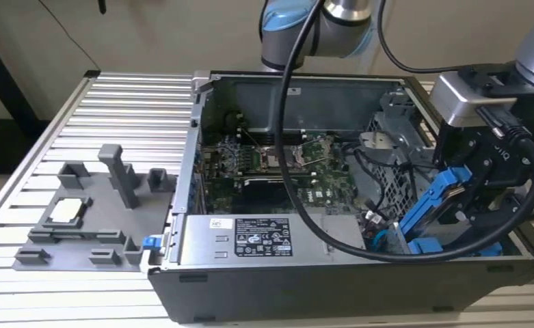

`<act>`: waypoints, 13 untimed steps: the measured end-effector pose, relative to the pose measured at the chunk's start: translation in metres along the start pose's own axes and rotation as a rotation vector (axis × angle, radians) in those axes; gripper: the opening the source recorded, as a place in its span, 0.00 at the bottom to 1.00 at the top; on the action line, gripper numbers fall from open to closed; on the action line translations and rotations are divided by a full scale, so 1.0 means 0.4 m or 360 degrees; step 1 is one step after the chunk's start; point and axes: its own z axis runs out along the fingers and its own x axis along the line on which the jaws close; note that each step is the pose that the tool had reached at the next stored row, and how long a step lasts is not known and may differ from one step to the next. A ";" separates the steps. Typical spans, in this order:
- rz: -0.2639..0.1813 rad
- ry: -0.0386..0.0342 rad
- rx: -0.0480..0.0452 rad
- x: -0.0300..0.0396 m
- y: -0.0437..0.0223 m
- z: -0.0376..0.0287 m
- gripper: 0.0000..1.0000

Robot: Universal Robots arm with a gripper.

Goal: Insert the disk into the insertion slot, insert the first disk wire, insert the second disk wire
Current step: 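Insert the disk into the insertion slot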

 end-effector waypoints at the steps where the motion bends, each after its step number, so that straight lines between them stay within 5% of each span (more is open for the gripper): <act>1: 0.0000 0.0000 0.0000 0.000 0.000 0.003 0.33; 13: -0.0001 0.0000 0.0002 0.000 0.000 0.015 0.35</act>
